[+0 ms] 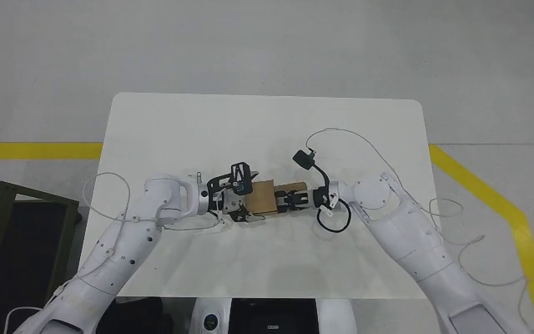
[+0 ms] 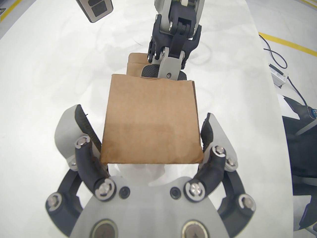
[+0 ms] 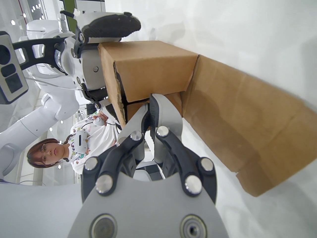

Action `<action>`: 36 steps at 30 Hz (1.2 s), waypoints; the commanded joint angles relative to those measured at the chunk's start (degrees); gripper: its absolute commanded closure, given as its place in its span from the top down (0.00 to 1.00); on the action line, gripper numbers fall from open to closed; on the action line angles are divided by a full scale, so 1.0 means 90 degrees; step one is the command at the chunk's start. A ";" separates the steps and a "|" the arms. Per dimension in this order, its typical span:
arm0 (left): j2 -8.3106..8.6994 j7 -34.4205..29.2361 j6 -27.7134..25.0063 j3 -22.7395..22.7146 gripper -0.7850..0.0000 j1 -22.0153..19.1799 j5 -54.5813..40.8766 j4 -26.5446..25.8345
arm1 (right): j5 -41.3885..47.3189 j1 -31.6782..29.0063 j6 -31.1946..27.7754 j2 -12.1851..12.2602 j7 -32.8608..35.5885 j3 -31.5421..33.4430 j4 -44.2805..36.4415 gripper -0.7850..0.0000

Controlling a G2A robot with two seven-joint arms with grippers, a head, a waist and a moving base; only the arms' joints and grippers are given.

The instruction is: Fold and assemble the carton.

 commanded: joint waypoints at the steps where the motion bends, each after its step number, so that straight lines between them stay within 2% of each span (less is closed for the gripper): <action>1: 0.0000 -0.0009 -0.0001 -0.0004 1.00 0.0004 -0.0010 0.0002 | 0.0019 0.0035 -0.0020 -0.0017 -0.0004 -0.0034 0.0047 0.00; 11: 0.0001 -0.0016 -0.0014 -0.0023 1.00 0.0019 -0.0028 -0.0003 | 0.0140 0.0116 -0.0226 -0.0076 -0.0132 -0.0075 0.0244 0.00; 20: 0.0009 -0.0007 0.0010 -0.0065 1.00 0.0061 -0.0030 -0.0018 | -0.0116 -0.0198 0.0053 0.0177 0.0020 0.0642 -0.0161 0.00; 22: 0.0010 -0.0006 0.0009 -0.0073 1.00 0.0069 -0.0030 -0.0024 | -0.0241 -0.0322 0.0155 0.0260 0.0090 0.0865 -0.0334 0.07; 29: 0.0019 -0.0008 0.0027 -0.0122 1.00 0.0097 -0.0046 -0.0050 | -0.0725 -0.0706 0.0430 0.0505 0.0311 0.1541 -0.0818 0.22; 32: 0.0023 -0.0023 0.0036 -0.0140 1.00 0.0114 -0.0059 -0.0059 | -0.0888 -0.0786 0.0449 0.0559 0.0412 0.1639 -0.0899 0.32; 36: 0.0026 -0.0033 0.0039 -0.0151 1.00 0.0131 -0.0061 -0.0077 | -0.0955 -0.0790 0.0346 0.0566 0.0380 0.1593 -0.0833 0.37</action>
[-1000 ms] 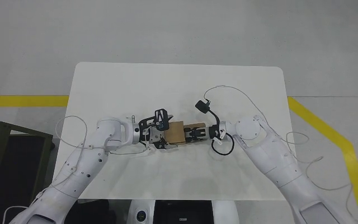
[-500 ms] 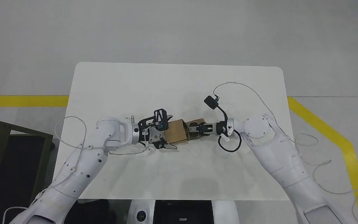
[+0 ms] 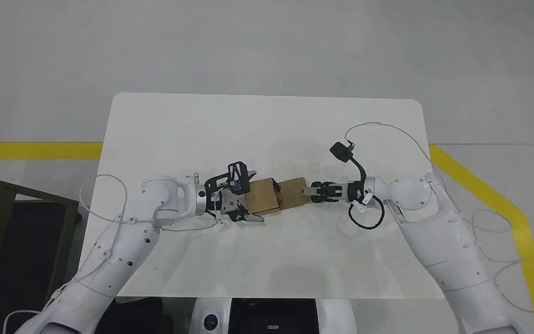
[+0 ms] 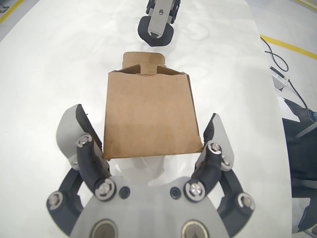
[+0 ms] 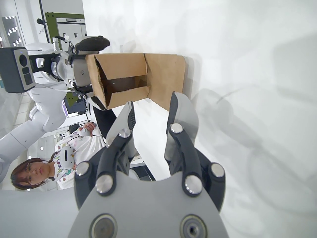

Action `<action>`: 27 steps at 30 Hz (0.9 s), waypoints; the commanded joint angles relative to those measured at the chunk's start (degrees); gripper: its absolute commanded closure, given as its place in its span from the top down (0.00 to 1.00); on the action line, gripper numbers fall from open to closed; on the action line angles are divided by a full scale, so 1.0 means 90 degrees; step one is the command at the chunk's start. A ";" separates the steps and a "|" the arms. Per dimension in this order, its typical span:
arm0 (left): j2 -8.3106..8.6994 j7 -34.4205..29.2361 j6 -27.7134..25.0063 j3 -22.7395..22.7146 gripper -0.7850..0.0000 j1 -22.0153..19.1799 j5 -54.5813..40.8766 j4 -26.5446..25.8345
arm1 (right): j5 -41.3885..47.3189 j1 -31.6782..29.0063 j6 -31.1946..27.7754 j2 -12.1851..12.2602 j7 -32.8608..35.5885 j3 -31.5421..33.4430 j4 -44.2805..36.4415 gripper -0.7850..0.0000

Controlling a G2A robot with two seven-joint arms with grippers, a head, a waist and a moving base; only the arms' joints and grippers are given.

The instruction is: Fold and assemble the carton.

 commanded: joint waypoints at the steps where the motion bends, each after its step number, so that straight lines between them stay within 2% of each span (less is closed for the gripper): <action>1: 0.0001 -0.0003 0.0000 -0.0004 1.00 0.0005 -0.0001 -0.0005 | -0.0046 0.0027 -0.0055 -0.0005 -0.0061 -0.0046 0.0053 0.37; 12: 0.0002 -0.0025 -0.0035 -0.0011 1.00 0.0014 -0.0024 -0.0014 | -0.0193 0.0219 -0.0236 -0.0057 -0.0310 -0.0336 0.0451 0.41; 27: 0.0002 -0.0024 -0.0026 -0.0021 1.00 0.0022 -0.0011 -0.0020 | 0.0462 0.0458 -0.0213 -0.0207 -0.0272 -0.0782 0.0597 0.43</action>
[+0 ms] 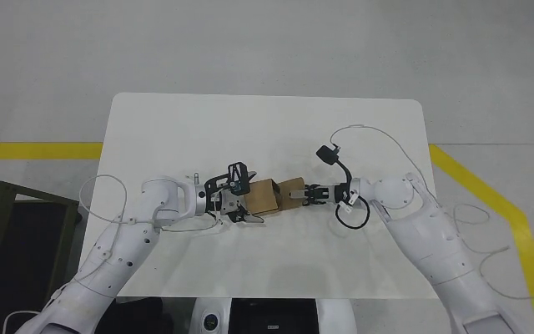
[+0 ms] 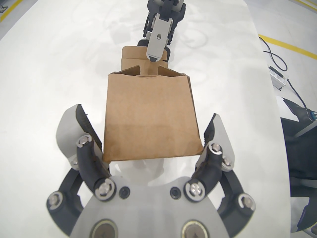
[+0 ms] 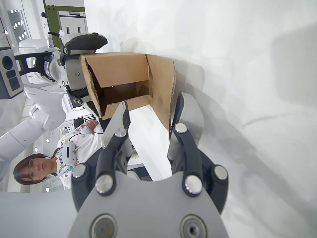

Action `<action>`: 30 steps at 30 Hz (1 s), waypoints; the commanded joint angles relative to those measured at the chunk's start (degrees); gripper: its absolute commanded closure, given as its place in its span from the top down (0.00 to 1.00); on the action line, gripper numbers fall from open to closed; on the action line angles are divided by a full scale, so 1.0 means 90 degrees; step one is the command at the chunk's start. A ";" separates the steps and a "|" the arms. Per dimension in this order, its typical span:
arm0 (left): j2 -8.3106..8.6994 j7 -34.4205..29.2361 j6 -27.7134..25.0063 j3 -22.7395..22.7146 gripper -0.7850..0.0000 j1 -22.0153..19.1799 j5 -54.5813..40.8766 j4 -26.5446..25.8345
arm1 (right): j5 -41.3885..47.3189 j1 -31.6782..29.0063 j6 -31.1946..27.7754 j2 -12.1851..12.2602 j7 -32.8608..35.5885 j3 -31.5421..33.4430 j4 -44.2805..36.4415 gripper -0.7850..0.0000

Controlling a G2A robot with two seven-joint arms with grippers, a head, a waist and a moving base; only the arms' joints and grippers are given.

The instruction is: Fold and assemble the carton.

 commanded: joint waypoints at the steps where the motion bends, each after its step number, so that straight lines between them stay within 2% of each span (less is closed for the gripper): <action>1: 0.0001 0.0002 0.0009 -0.0005 1.00 0.0005 0.0002 -0.0004 | 0.0106 0.0046 -0.0024 -0.0015 0.0004 -0.0023 0.0002 0.43; 19: 0.0004 -0.0013 -0.0024 -0.0014 1.00 0.0013 0.0027 -0.0008 | 0.0811 0.0192 -0.0180 -0.0121 0.0077 -0.0263 -0.0281 0.42; 30: 0.0008 -0.0031 -0.0046 -0.0009 1.00 0.0028 0.0057 -0.0019 | 0.1354 0.0190 -0.0384 -0.0202 -0.0021 -0.0379 0.0029 0.38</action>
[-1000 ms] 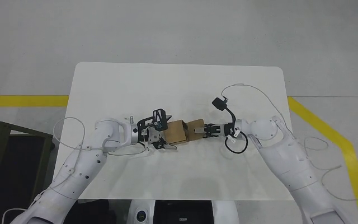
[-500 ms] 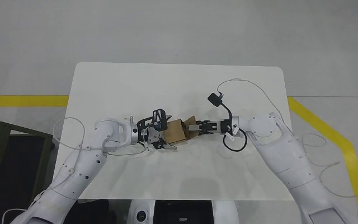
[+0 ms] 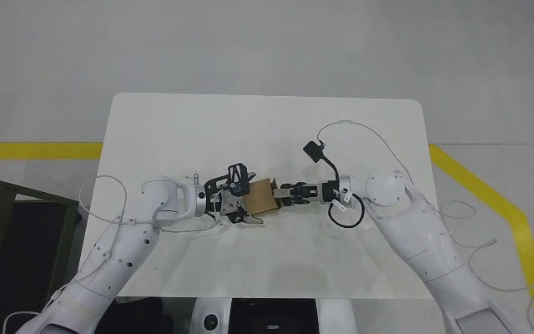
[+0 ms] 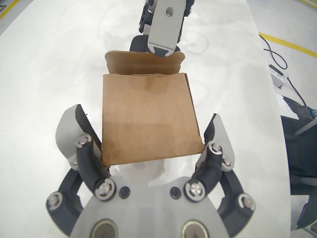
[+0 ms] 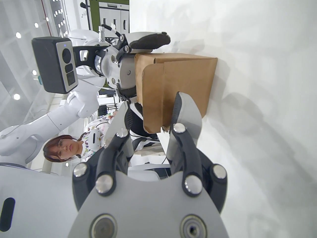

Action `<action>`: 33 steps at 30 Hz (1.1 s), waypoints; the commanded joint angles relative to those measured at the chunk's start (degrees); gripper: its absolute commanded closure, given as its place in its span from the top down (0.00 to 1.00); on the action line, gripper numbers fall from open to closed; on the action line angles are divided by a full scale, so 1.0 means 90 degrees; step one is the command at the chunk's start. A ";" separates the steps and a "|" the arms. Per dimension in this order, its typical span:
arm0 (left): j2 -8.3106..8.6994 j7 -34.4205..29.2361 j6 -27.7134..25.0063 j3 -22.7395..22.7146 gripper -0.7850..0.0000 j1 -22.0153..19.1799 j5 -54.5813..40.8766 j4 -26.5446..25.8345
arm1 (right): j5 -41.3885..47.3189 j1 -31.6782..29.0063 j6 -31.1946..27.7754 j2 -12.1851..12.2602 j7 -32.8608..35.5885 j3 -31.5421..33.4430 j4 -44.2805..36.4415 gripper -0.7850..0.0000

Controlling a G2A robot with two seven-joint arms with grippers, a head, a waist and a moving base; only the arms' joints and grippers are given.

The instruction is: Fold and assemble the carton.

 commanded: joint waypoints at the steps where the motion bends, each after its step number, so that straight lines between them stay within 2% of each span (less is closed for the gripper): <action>1: 0.0000 0.0001 -0.0011 0.0005 1.00 0.0000 0.0012 -0.0001 | 0.0118 0.0000 -0.0067 -0.0012 0.0010 -0.0007 0.0059 0.38; 8: -0.0003 -0.0010 -0.0038 0.0028 1.00 -0.0009 0.0021 0.0002 | 0.0431 0.0008 -0.0196 -0.0071 -0.0053 -0.0081 0.0290 0.35; 20: 0.0000 -0.0023 -0.0065 0.0029 1.00 -0.0018 0.0040 0.0012 | 0.0424 0.0030 -0.0091 -0.0122 -0.0114 -0.0192 0.0498 0.27; 33: 0.0003 -0.0022 -0.0071 0.0023 1.00 -0.0019 0.0040 0.0012 | 0.0046 -0.0016 0.0026 -0.0042 -0.0023 -0.0009 0.0466 0.24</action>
